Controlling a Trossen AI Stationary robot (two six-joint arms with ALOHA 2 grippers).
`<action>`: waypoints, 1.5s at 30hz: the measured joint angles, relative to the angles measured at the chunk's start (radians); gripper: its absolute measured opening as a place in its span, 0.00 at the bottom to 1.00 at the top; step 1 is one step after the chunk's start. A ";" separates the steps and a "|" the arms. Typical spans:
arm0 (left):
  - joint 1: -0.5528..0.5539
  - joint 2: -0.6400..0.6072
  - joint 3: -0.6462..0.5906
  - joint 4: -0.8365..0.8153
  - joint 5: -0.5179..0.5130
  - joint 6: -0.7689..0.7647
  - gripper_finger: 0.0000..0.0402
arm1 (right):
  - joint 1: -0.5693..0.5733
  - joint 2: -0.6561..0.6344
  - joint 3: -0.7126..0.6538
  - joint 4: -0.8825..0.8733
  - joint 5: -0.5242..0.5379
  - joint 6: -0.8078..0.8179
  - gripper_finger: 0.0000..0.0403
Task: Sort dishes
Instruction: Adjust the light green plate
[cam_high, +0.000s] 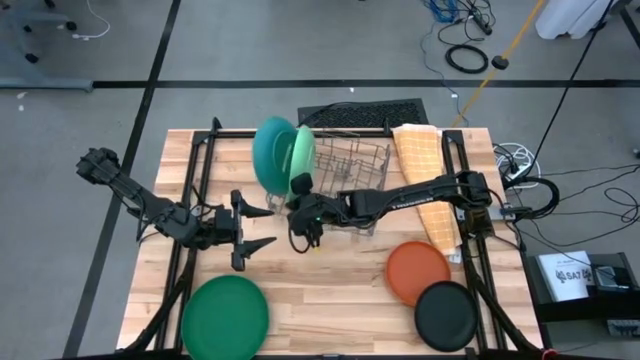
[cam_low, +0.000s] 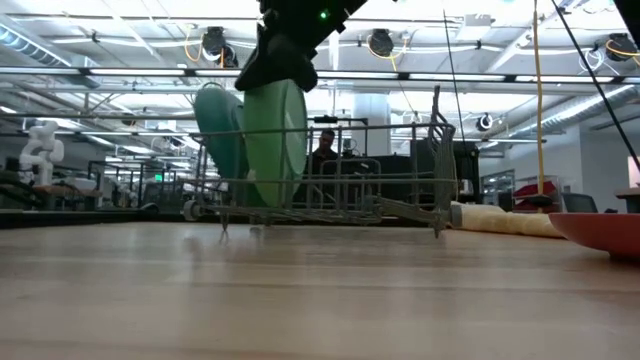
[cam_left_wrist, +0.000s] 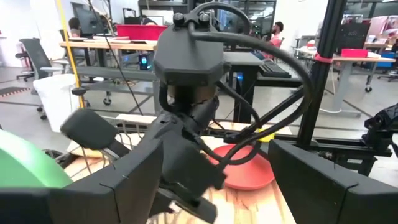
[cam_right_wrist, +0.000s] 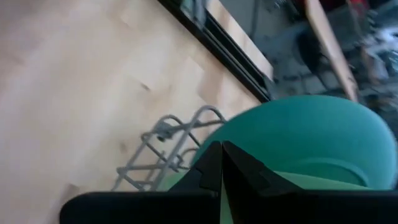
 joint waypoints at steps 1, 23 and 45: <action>0.000 0.000 0.000 0.000 0.000 0.000 0.75 | -0.001 0.001 0.000 0.001 0.028 -0.009 0.01; -0.006 0.000 0.000 -0.015 0.000 -0.001 0.75 | 0.080 -0.037 0.001 -0.085 -0.064 0.187 0.01; -0.006 0.001 0.000 -0.077 -0.006 -0.027 0.75 | -0.037 -0.082 0.000 -0.642 -0.091 0.687 0.43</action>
